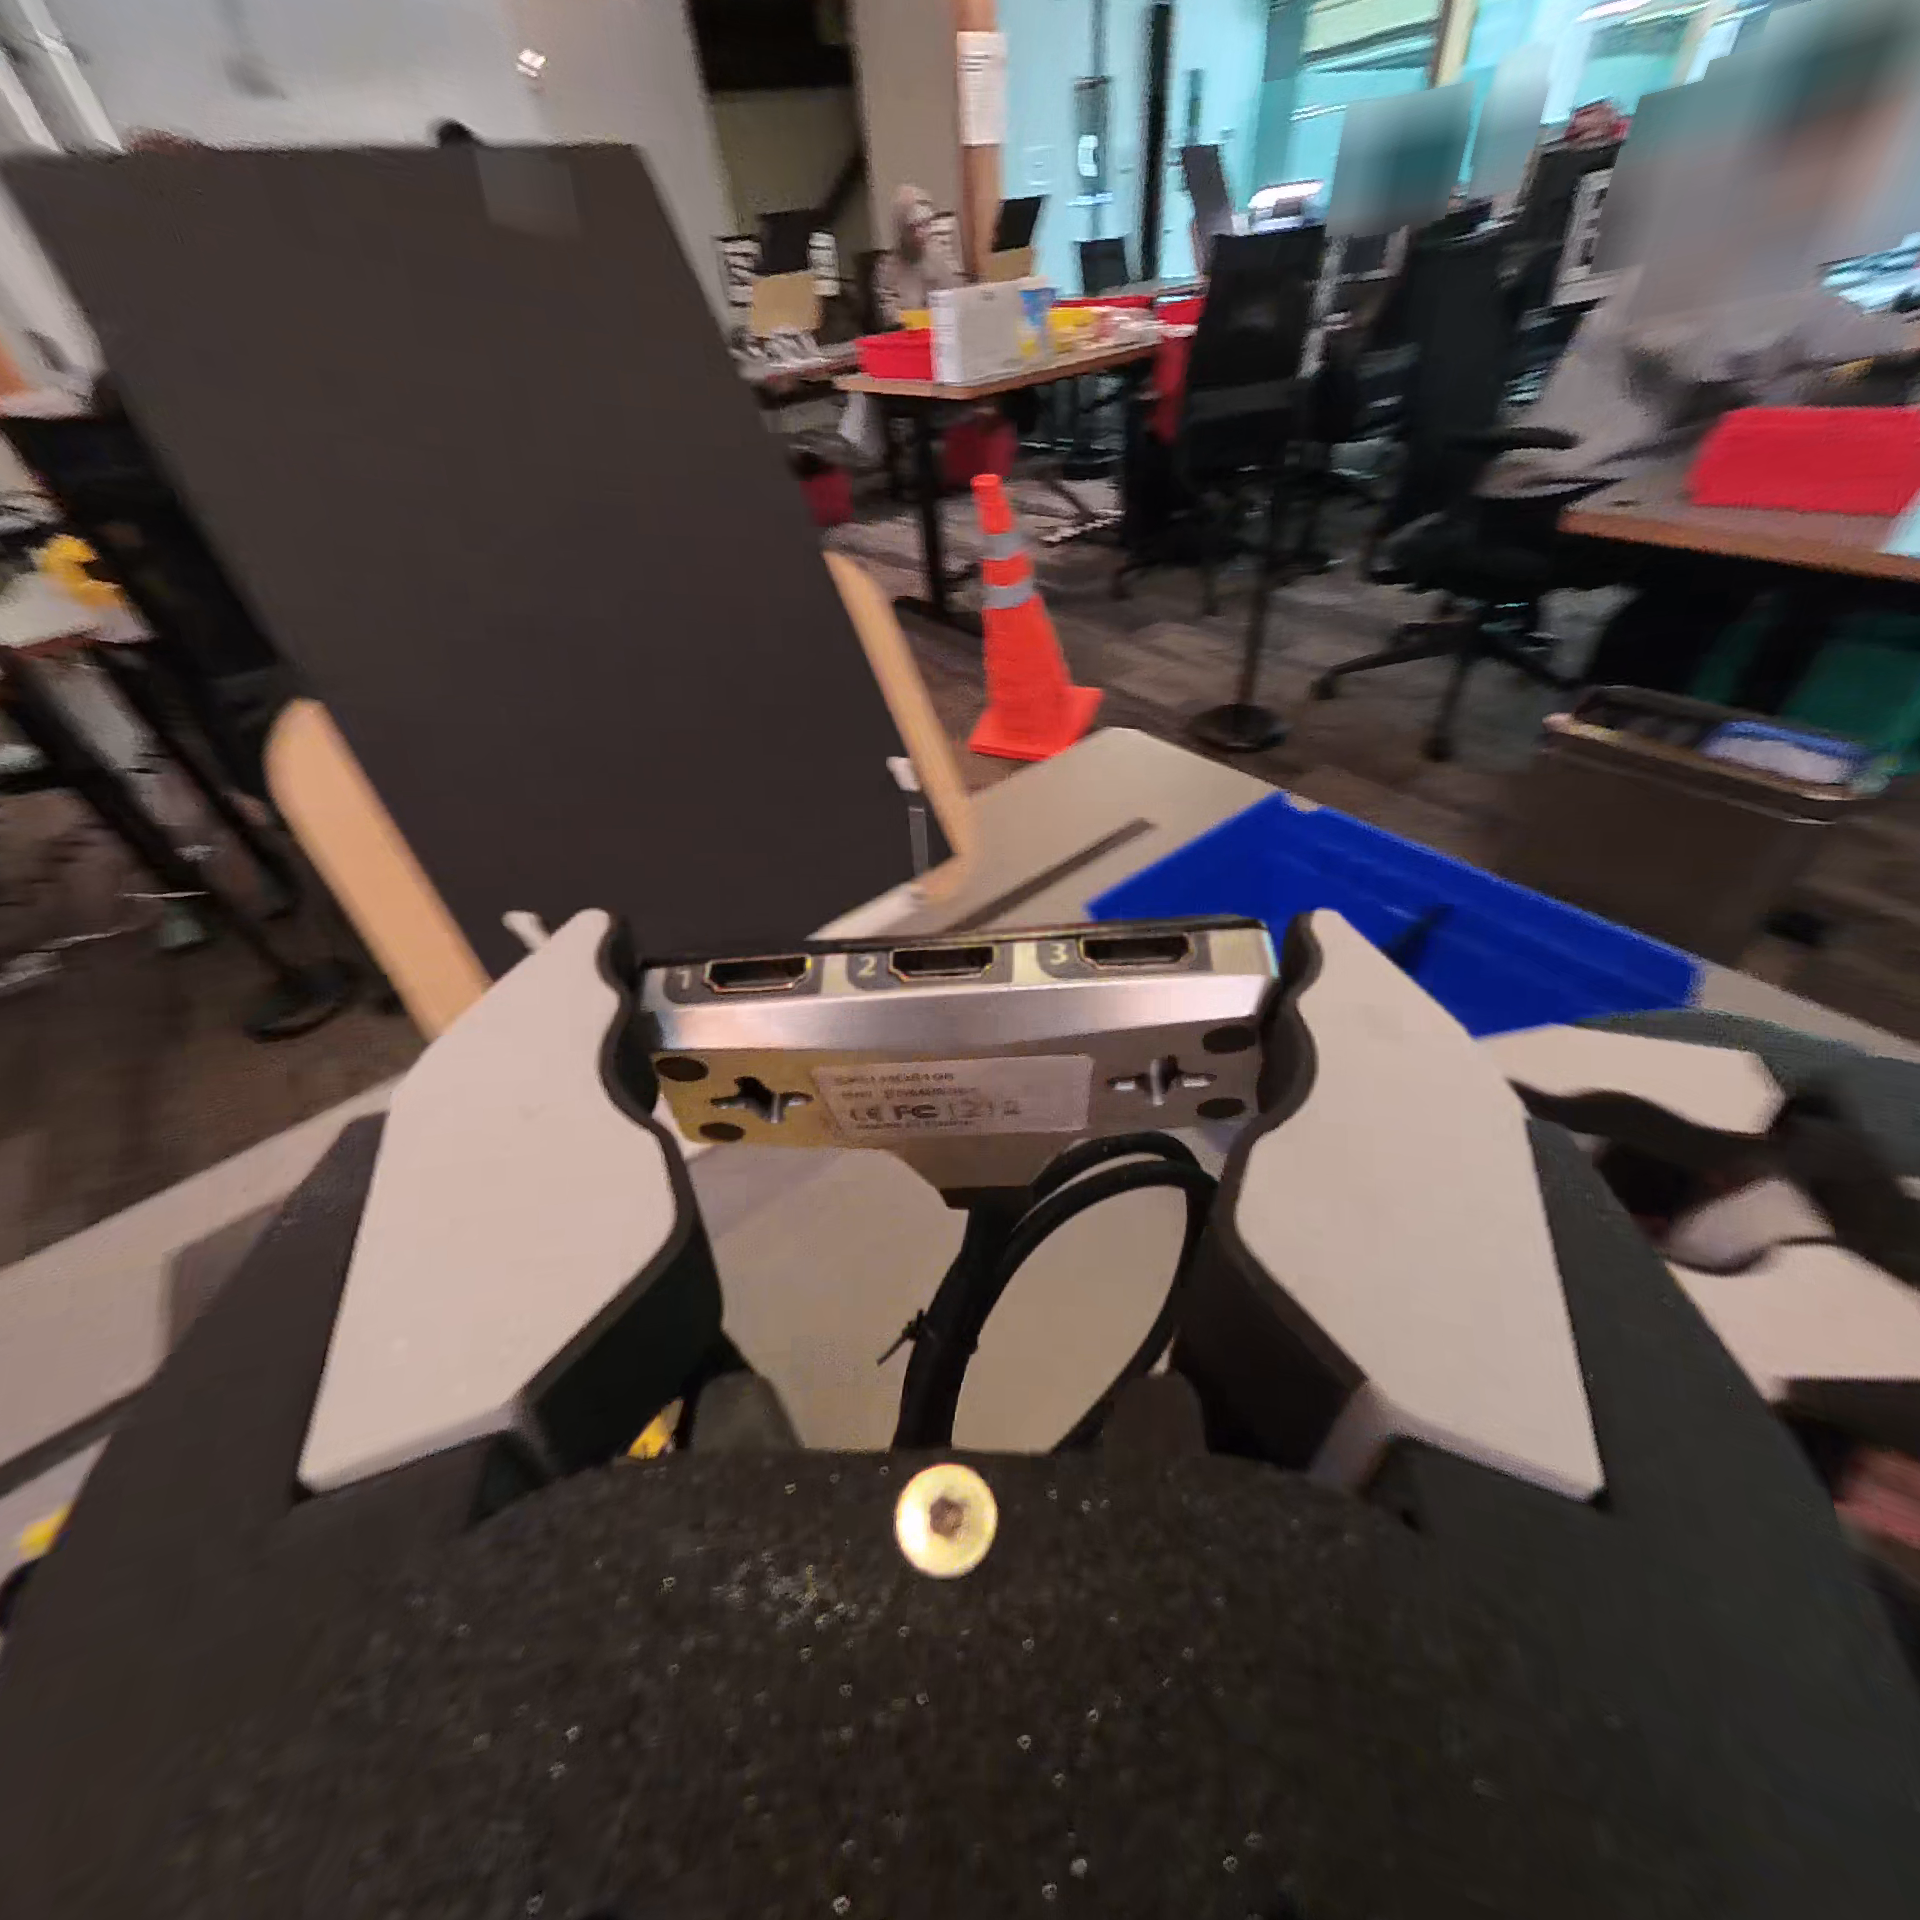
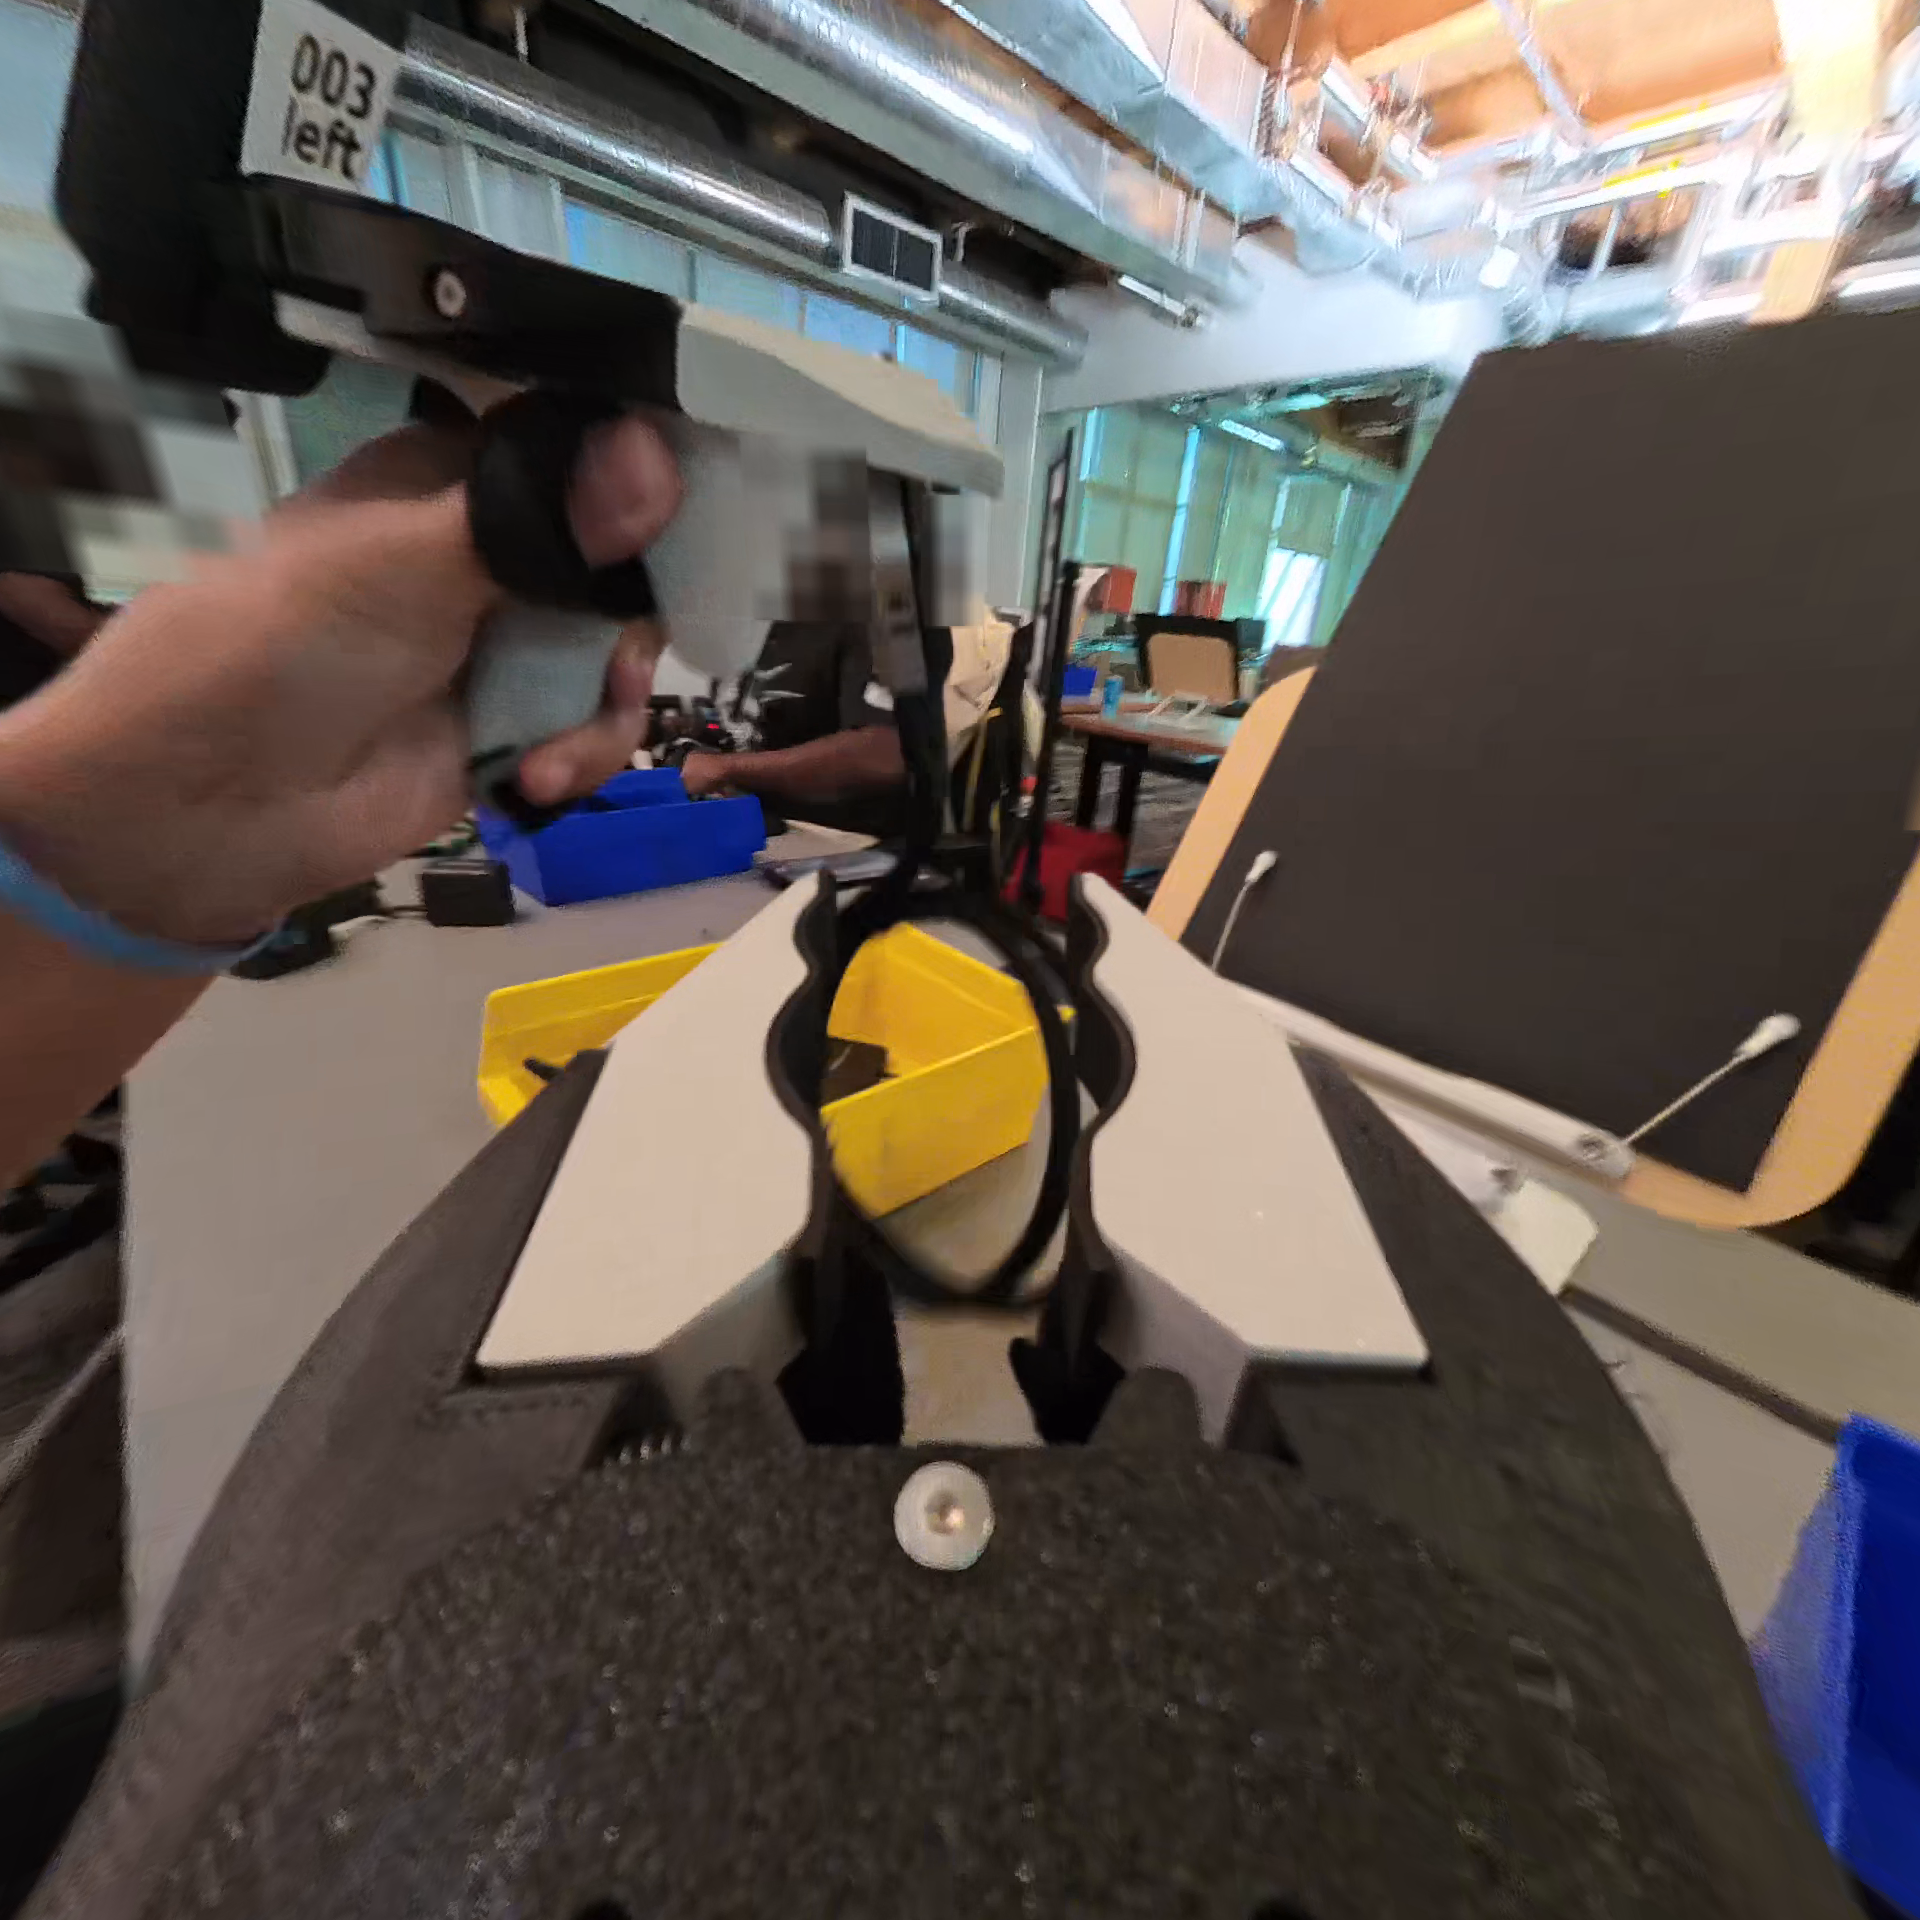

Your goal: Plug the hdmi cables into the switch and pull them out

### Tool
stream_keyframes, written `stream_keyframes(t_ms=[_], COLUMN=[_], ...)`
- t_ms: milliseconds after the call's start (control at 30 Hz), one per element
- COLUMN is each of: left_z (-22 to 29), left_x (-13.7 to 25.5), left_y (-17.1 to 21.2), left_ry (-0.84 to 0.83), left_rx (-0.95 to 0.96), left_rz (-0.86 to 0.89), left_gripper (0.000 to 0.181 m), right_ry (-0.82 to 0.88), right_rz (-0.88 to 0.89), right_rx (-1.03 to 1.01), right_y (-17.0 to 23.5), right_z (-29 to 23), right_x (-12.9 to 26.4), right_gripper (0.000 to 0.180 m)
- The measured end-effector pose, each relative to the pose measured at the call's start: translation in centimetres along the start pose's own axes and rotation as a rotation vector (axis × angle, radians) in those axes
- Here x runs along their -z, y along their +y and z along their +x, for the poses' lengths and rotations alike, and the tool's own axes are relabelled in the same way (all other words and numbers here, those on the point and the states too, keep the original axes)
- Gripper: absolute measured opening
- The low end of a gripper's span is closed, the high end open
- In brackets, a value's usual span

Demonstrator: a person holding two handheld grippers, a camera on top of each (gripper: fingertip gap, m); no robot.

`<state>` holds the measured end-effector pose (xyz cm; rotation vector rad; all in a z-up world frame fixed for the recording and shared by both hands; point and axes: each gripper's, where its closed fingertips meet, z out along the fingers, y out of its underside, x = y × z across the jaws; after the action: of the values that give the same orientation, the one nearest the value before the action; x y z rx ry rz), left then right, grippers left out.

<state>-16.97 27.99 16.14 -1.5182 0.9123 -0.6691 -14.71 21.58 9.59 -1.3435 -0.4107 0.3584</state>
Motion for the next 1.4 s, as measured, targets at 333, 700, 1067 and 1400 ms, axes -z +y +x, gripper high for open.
stream_keyframes(t_ms=[333,700,1067,1400], left_z=[9.5,7.7,12.0,13.1], left_x=[-1.5,4.9,4.9,4.9], left_y=[5.3,8.4,11.4,12.1], left_ry=[0.212,0.683,0.789,0.842], left_rx=[0.102,0.234,-0.058,-0.076], left_rz=[-0.032,0.234,0.146,0.164], left_gripper=[0.113,0.078,0.068,0.022], right_ry=[0.041,-0.42,-0.737,-0.768], right_rz=[0.05,0.05,0.065,0.052], right_rx=[0.072,-0.056,-0.166,-0.203], right_y=[1.2,4.2,4.5,5.6], right_z=[-0.5,-1.9,-6.8,-6.8], right_x=[0.9,3.5,4.8,5.1], right_gripper=[0.022,0.021,0.021,0.021])
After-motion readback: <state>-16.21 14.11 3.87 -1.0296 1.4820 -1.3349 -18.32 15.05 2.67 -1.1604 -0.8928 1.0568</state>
